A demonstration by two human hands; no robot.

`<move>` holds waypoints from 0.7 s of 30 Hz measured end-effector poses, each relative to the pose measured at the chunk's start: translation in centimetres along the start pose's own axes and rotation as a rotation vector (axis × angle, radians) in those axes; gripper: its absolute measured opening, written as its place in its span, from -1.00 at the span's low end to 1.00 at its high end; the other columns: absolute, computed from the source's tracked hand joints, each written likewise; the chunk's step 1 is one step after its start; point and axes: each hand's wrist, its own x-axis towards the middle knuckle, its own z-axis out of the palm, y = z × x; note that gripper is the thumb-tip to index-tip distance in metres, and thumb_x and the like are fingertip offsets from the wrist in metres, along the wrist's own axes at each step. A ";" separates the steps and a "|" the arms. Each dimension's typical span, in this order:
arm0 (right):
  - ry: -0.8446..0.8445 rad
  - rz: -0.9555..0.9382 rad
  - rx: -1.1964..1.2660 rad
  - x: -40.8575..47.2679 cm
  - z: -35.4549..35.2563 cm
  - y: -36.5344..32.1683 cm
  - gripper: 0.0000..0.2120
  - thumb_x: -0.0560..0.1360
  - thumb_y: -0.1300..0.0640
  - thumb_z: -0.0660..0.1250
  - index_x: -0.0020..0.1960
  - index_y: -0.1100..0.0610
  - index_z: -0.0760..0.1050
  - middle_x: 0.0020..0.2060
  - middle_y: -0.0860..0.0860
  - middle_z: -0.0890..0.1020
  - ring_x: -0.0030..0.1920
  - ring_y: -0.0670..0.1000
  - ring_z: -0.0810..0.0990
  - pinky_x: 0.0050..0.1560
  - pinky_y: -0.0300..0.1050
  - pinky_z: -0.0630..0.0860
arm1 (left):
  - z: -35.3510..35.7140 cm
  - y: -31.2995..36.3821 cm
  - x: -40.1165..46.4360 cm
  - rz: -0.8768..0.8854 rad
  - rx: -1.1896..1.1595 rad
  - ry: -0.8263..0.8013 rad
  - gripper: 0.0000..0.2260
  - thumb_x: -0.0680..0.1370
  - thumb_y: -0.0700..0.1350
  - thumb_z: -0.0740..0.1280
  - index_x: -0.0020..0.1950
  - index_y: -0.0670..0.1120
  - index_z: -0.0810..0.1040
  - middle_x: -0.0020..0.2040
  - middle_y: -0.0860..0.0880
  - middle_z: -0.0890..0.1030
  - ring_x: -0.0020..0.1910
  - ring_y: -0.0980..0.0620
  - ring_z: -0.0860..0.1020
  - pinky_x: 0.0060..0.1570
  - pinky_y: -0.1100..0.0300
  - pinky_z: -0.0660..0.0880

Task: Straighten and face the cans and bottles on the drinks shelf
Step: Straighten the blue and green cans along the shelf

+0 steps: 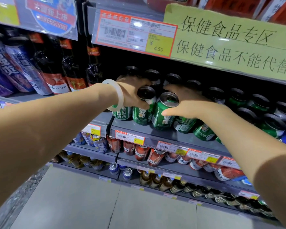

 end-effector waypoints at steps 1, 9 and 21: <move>0.004 -0.003 -0.009 -0.1 0.0 -0.1 -0.25 0.34 -0.13 0.46 0.43 0.02 0.24 0.42 0.05 0.34 0.40 0.12 0.31 0.39 0.03 0.27 | -0.2 0.0 -0.1 -0.003 -0.004 -0.017 -0.53 0.38 0.06 0.45 0.24 0.00 0.45 0.14 -0.01 0.57 0.11 -0.08 0.52 0.13 0.06 0.46; 0.021 0.030 0.002 -0.4 0.1 0.0 -0.21 0.32 -0.26 0.41 0.43 -0.02 0.24 0.42 0.03 0.34 0.39 0.11 0.33 0.35 -0.04 0.31 | -1.3 -0.5 -1.0 -0.032 -0.037 -0.001 -0.49 0.42 0.16 0.39 0.32 0.05 0.40 0.23 0.01 0.53 0.21 -0.05 0.49 0.15 0.21 0.37; -0.076 0.136 0.095 -3.2 -2.8 5.6 -0.42 0.33 -0.06 0.49 0.29 0.03 0.41 0.24 0.03 0.50 -0.03 -0.18 0.58 -0.04 -0.29 0.48 | 0.9 3.6 -0.1 0.156 0.007 0.092 -0.35 0.31 0.33 0.32 0.28 -0.01 0.45 0.23 -0.06 0.52 0.21 -0.11 0.47 0.21 0.06 0.40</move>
